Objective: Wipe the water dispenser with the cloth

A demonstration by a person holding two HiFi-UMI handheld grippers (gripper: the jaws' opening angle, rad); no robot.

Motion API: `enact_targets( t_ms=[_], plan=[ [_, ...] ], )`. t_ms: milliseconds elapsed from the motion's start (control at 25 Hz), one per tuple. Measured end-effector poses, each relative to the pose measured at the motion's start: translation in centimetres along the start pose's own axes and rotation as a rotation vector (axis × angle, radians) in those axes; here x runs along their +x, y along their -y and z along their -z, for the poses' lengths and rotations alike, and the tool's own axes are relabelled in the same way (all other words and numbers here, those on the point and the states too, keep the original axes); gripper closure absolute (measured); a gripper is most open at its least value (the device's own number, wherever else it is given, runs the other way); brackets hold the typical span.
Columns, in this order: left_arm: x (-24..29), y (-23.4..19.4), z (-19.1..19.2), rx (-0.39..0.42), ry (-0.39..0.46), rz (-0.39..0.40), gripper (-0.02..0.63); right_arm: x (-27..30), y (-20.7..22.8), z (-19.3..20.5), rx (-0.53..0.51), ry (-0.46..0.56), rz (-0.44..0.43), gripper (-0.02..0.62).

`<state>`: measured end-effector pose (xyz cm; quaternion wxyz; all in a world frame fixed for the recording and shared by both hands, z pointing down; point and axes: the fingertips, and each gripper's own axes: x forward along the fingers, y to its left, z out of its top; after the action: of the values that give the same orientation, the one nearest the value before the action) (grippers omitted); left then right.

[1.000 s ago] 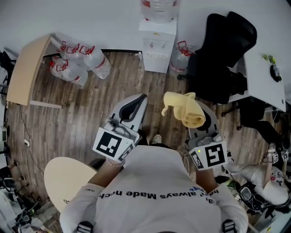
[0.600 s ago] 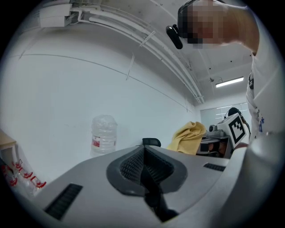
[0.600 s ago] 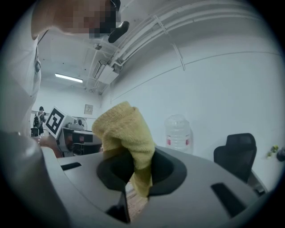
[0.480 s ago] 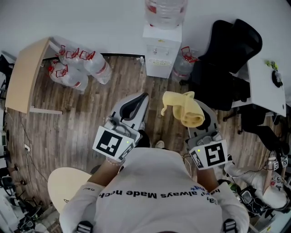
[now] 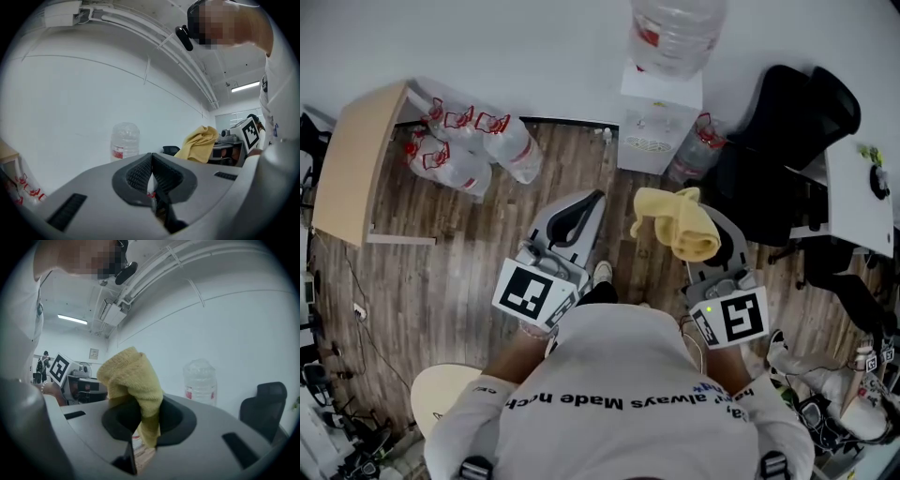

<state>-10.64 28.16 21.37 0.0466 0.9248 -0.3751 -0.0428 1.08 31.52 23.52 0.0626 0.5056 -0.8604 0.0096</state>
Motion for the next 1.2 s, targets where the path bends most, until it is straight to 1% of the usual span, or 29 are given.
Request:
enact_targets(
  t_ms=[240,480,840,1040,1200],
  plan=[
    [0.1,-4.5,-0.1,-0.01,-0.009,0.011,0.586,4.5,-0.9,-0.2,0.005,-0.012,0.011,0.525],
    [0.6,-7.8,-0.1,-0.014,-0.012,0.024,0.586,7.3,-1.3,-0.2,0.011,-0.02,0.038,0.525],
    [3.2,-9.4,0.6,-0.036,-0.024,0.056,0.586,9.0,1.0,0.5,0.019,-0.041,0.085,0.525],
    [5.4,-9.2,0.4,-0.036,-0.011,0.068,0.586,9.6,2.9,0.9,0.027,-0.041,0.098,0.525],
    [7.8,-9.1,0.8,-0.036,-0.022,0.071,0.586,10.2,5.3,1.0,0.033,-0.035,0.104,0.525]
  ],
)
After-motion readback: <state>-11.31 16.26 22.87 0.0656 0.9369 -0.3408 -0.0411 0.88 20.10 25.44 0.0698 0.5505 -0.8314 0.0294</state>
